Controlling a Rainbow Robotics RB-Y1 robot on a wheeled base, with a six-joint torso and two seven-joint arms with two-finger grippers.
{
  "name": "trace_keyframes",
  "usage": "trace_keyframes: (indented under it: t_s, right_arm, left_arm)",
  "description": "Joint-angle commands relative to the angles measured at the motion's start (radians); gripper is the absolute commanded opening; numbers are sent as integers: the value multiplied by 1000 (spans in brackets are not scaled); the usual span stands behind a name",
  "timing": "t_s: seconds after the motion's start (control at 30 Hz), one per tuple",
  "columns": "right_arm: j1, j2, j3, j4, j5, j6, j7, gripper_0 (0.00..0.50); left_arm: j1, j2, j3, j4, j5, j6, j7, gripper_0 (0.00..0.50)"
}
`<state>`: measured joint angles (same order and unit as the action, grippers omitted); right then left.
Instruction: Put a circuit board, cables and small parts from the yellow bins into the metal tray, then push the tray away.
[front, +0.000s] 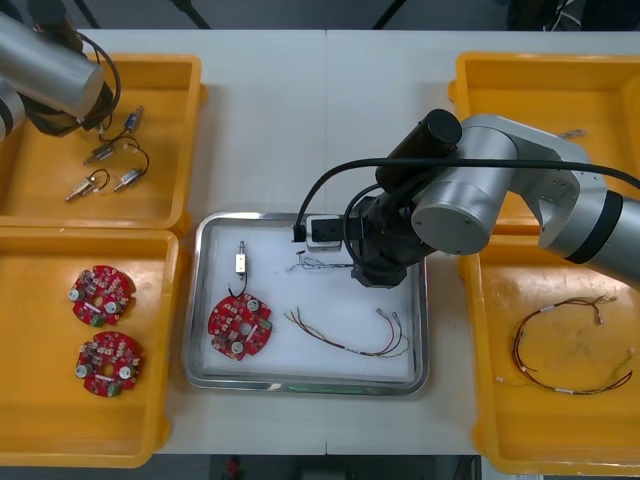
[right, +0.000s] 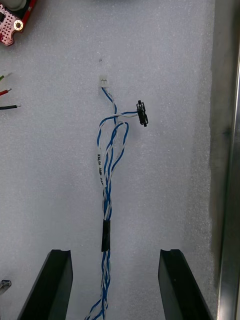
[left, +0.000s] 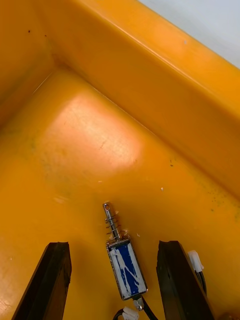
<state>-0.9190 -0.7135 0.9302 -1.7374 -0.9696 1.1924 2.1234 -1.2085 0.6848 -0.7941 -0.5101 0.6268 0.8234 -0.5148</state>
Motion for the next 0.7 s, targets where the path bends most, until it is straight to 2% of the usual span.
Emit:
trace_keyframes:
  t_s: [0.03,0.13,0.27,0.47,0.6,0.7]
  right_arm:
    - [-40,16,-21,-14,-17,-7,-13,500]
    - [-40,16,-71,-31,-24,49,-23,500]
    - [-40,22,-191,-67,-40,202,-53,500]
    - [-40,20,-370,-73,-92,392,-184,500]
    - [-40,9,-496,-73,-90,523,-313,500]
    - [-40,-7,-559,-73,-89,595,-401,500]
  left_arm:
    - [-26,-10,3,5,-13,-12,-51,500]
    - [-22,-13,3,7,-12,-12,-53,500]
    - [-16,-13,3,8,4,-12,-53,500]
    - [6,-13,3,7,17,-27,-53,500]
    - [21,-13,3,8,60,-55,-54,500]
    - [29,-13,3,7,63,-56,-54,500]
